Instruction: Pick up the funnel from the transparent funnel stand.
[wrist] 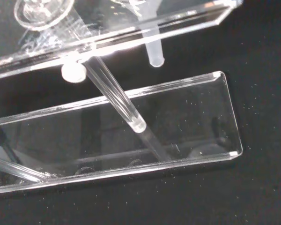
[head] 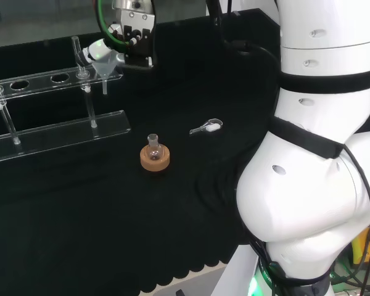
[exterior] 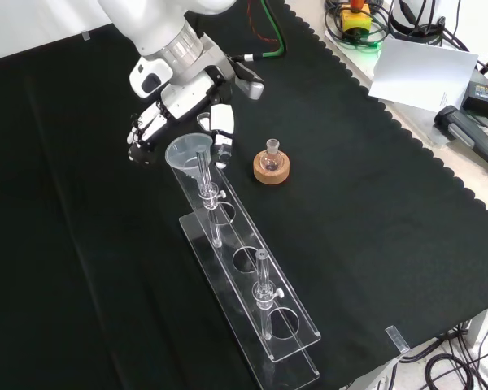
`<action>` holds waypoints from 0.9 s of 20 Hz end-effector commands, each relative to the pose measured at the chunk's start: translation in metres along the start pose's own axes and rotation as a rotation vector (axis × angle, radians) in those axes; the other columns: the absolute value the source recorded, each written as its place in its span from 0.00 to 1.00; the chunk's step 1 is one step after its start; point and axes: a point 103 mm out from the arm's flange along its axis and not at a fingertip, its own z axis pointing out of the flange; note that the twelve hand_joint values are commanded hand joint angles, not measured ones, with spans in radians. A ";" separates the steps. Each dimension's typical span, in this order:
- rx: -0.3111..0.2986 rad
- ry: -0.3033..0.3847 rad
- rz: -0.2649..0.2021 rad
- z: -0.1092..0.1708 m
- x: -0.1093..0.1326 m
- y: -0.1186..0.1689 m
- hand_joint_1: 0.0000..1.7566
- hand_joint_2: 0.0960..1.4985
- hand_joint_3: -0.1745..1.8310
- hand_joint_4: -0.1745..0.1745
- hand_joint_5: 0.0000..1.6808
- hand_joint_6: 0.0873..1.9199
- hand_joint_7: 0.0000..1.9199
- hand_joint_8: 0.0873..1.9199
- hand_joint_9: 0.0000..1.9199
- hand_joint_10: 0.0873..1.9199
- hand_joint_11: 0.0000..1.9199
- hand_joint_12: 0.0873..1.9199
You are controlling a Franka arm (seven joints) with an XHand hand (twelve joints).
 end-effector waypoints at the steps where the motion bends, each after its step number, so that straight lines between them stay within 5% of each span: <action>1: 0.007 -0.004 0.019 -0.001 0.017 0.012 0.22 0.43 0.09 0.30 0.08 0.00 0.14 0.24 0.00 0.27 0.00 0.12; 18: 0.018 0.006 0.024 0.004 0.013 0.001 0.23 0.43 0.09 0.29 0.09 0.00 0.17 0.25 0.00 0.32 0.00 0.17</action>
